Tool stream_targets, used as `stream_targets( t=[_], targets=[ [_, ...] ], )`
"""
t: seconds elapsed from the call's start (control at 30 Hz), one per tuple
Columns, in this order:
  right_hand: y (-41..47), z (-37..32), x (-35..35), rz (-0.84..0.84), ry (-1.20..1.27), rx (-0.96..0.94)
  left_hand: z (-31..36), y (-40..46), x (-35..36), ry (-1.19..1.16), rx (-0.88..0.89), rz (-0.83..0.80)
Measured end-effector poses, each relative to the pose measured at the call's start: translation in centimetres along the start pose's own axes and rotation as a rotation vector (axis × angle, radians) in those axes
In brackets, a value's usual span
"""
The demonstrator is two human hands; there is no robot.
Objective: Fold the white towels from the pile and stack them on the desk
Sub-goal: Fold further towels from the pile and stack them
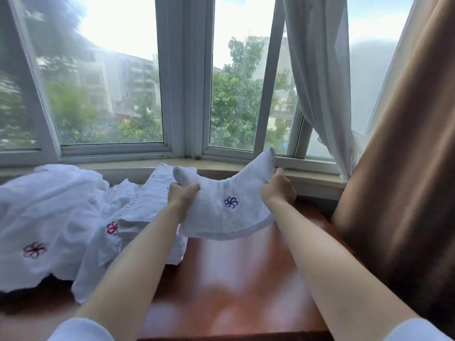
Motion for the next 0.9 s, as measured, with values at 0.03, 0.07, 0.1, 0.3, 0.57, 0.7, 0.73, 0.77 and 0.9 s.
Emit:
stream_targets(
  t=[0.03, 0.07, 0.1, 0.3, 0.57, 0.7, 0.73, 0.77, 0.9],
  targets=[
    [0.4, -1.2, 0.4, -0.012, 0.010, -0.025, 0.4, 0.5, -0.6, -0.006, -0.011, 0.025],
    [0.7, -2.3, 0.9, -0.024, 0.015, -0.051, 0.8, 1.1, -1.3, -0.005, -0.022, 0.053],
    [1.0, -3.5, 1.3, -0.037, 0.018, -0.074, 1.0, 1.8, -1.9, -0.007, -0.038, 0.076],
    [3.7, -9.9, 3.2, -0.039, 0.031, -0.243, 4.0, 6.0, -4.4, -0.059, -0.104, 0.155],
    [6.4, -16.7, 8.7, 0.037, -0.049, -0.452, 4.2, 9.5, -8.6, 0.683, -0.529, -0.618],
    [6.4, -20.8, 13.0, 0.033, -0.075, -0.545, 4.1, 12.4, -9.7, 0.704, -0.563, -0.982],
    [6.4, -21.8, 14.2, 0.023, -0.086, -0.573, 4.2, 13.3, -10.1, 0.705, -0.577, -1.049],
    [6.5, -23.0, 15.4, 0.017, -0.091, -0.599, 4.2, 14.3, -10.6, 0.715, -0.589, -1.087],
    [7.3, -26.6, 20.5, -0.009, -0.085, -0.654, 2.6, 19.0, -12.0, 0.776, -0.637, -1.067]
  ],
)
Point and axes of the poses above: each hand's wrist, its own y-axis towards the middle knuckle, its own x-axis out of the palm, z = x × y, the point moved 3 cm from there along y, towards the middle knuckle, and after that the axes turned 13 degrees about z, right-handed, at the moved point
